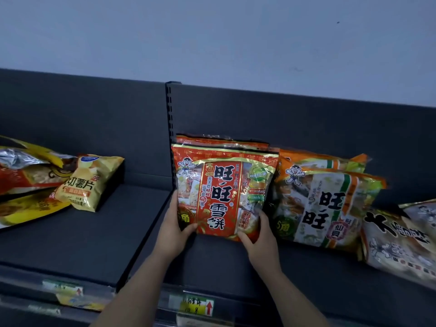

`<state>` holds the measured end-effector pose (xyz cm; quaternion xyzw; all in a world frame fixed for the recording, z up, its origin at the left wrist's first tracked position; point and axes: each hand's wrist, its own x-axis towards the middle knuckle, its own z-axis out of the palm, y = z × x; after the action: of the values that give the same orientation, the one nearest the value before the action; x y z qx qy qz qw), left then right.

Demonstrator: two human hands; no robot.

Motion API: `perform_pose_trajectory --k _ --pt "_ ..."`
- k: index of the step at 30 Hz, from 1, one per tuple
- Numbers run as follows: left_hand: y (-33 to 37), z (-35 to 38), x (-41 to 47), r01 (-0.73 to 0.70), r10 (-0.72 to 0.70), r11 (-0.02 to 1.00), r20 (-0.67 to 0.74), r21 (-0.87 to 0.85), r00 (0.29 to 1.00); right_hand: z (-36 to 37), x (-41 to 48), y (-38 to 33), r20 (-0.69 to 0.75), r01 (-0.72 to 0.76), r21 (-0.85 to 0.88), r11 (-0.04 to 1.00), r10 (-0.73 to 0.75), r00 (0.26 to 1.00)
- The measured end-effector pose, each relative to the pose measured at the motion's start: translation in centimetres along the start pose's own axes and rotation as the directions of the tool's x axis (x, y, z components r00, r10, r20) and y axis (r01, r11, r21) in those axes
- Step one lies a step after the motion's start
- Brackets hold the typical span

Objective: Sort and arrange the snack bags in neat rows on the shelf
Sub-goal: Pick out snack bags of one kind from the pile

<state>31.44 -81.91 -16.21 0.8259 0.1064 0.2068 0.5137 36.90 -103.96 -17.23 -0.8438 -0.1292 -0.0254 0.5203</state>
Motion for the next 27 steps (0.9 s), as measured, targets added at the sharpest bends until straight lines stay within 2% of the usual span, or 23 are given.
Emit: perform_pose_trajectory --k 8,11,13,15,17,19,23,27 --pt "-0.3 0.5 0.2 0.049 -0.047 0.994 -0.019 0.098 0.999 0.4 0.0 0.3 -0.063 -0.042 -0.075 0.996 0.038 0.997" --pt "0.7 0.3 -0.6 0.12 -0.118 0.967 -0.023 0.227 0.993 0.2 -0.4 -0.2 -0.079 -0.041 -0.14 0.989 0.03 0.996" --pt "1.8 0.1 -1.5 0.157 -0.135 0.923 -0.088 0.35 0.987 -0.5 -0.7 -0.7 -0.081 -0.012 -0.191 0.981 -0.004 0.997" --pt "3.4 -0.1 -2.3 0.153 -0.081 0.898 -0.187 0.413 0.979 -1.7 -1.0 -1.6 -0.079 0.023 -0.22 0.975 -0.041 0.996" --pt "5.1 0.0 -3.0 0.086 0.026 0.888 -0.234 0.453 0.972 -3.3 -1.4 -2.7 -0.063 0.058 -0.266 0.962 -0.078 0.995" --pt "6.7 0.8 -3.5 0.003 0.118 0.873 -0.218 0.488 0.969 -5.4 -1.7 -3.6 -0.029 0.101 -0.356 0.929 -0.119 0.992" --pt "10.1 4.0 -4.3 -0.182 0.29 0.813 -0.113 0.553 0.95 -10.5 -2.7 -4.4 0.015 0.137 -0.507 0.851 -0.15 0.989" --pt "13.5 8.5 -4.9 -0.31 0.37 0.79 -0.007 0.529 0.929 -16.2 -4.0 -3.7 -0.046 0.076 -0.565 0.821 -0.124 0.991"
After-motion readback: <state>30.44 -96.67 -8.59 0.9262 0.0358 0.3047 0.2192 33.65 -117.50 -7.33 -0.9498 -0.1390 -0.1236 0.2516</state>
